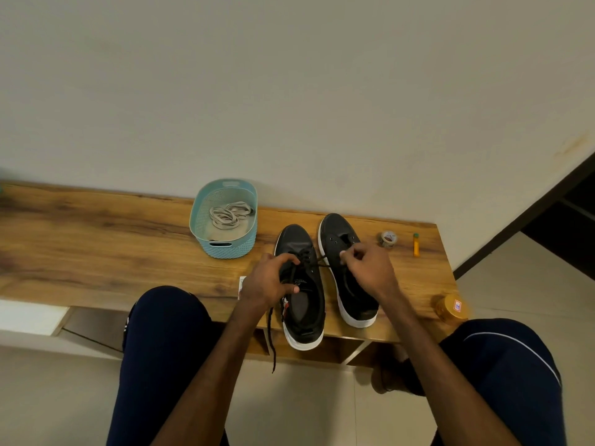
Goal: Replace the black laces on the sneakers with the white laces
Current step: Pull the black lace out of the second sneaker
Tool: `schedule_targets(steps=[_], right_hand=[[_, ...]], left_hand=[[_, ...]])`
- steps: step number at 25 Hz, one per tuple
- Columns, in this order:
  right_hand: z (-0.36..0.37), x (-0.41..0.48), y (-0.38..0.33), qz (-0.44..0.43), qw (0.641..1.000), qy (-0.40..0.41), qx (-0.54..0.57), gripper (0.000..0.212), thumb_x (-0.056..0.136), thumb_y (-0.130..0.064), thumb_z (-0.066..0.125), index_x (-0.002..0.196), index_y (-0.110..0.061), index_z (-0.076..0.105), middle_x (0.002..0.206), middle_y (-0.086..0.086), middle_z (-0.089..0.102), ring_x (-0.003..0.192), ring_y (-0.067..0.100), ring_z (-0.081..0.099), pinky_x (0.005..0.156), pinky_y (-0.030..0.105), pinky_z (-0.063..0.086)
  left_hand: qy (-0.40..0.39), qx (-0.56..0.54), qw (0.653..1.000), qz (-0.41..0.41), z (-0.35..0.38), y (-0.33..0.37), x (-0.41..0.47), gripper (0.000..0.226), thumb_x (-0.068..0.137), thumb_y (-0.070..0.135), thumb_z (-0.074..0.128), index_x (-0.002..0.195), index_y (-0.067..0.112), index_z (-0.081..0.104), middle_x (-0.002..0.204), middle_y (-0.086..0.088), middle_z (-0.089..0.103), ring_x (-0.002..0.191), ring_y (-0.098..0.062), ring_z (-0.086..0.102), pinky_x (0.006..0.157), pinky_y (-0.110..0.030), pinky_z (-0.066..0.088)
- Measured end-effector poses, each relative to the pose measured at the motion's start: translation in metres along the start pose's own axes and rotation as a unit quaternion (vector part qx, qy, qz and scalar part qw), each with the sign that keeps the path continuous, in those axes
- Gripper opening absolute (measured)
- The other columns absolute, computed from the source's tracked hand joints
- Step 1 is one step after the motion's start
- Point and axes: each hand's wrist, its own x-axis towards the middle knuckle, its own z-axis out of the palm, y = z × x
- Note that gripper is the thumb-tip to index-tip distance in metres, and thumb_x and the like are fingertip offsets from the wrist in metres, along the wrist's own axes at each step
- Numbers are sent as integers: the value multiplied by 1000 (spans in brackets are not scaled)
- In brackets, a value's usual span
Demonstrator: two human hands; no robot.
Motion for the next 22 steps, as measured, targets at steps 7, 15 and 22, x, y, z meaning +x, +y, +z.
schedule_targets(steps=[7,15,22], right_hand=[[52,-26,-19,-228,924,-130,-277,33,102,-37,47,132,-25,55,129,-3,55,124,18,45,107,42,27],[-1,-3,-21,-34,988,98,111,7,93,-22,66,96,-17,70,99,-3,62,93,10,55,88,38,50],[35,-24,-21,-210,941,-121,-236,31,101,-31,50,130,-24,58,135,-3,51,127,17,40,107,43,30]], left_hand=[[-17,-23,1000,7,3,-1,1,64,75,24,83,130,35,53,129,-4,53,114,-23,55,93,-44,52],[-4,-6,1000,-1,1,1,3,58,75,25,83,124,37,55,127,1,53,113,-20,55,81,-32,48],[-22,-57,998,8,1,5,-1,57,77,14,81,126,29,55,117,0,63,101,-21,64,75,-27,48]])
